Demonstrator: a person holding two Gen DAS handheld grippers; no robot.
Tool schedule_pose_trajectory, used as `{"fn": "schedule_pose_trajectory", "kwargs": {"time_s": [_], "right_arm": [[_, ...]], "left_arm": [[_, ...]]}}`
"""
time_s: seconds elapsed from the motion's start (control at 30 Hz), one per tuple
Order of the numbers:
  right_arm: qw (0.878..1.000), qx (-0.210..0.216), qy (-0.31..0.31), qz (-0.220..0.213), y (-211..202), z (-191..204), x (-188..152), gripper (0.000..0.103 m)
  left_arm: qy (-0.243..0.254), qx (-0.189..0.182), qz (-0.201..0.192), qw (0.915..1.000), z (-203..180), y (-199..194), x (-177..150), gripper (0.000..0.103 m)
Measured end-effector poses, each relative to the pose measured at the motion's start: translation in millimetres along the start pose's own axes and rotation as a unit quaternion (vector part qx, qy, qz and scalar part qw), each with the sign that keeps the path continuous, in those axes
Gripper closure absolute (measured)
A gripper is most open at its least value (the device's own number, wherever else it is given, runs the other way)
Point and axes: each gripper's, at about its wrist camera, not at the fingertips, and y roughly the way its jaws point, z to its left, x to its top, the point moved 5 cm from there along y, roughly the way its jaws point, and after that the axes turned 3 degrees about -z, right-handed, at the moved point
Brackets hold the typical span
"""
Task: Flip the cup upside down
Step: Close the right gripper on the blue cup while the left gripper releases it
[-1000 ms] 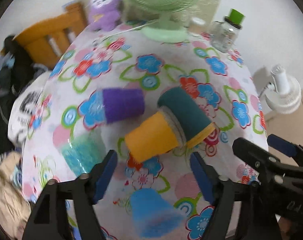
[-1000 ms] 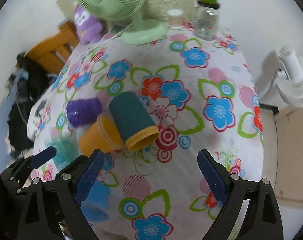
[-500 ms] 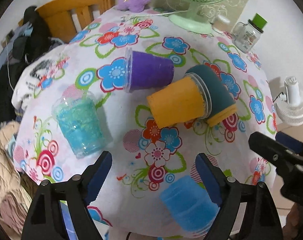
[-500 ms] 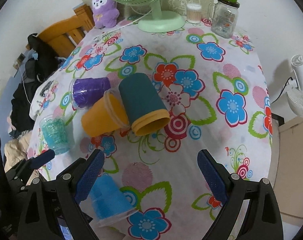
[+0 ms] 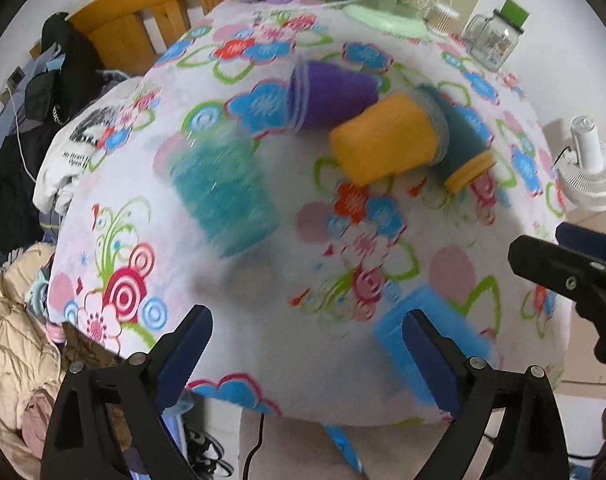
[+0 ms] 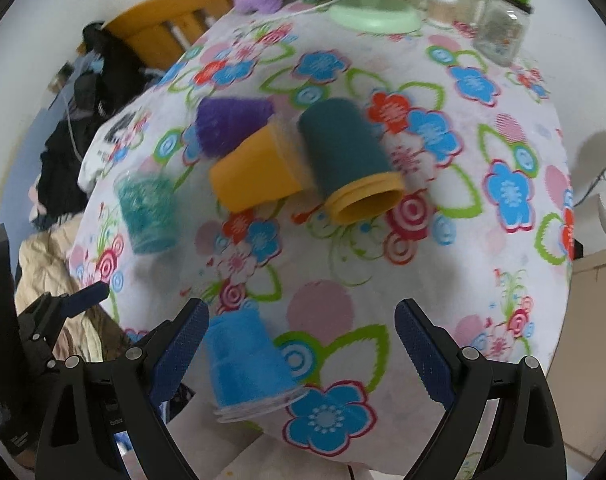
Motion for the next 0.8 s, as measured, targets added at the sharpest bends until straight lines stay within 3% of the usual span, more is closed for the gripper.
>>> {"fn": "schedule_pose_trajectory", "kwargs": {"time_s": [0.33,0.5,0.7,0.8], "right_arm": [[0.998,-0.007,-0.048,0.037,40.5,38.9,-16.5,0.008],[0.997,-0.015,-0.059,0.047,59.6,43.5,-23.0,0.013],[0.995,-0.022,-0.071,0.066,77.9,50.0,-34.1,0.023],[0.994,-0.027,-0.072,0.075,83.9,50.6,-36.9,0.033]], "left_arm": [[-0.001,-0.014,0.019,0.9997,19.1,24.0,-21.6,0.006],[0.044,0.003,0.013,0.9990,21.5,35.0,-24.5,0.006],[0.078,-0.002,0.019,0.9968,20.9,44.1,-28.3,0.006],[0.087,-0.005,0.025,0.9959,18.1,49.5,-30.0,0.006]]}}
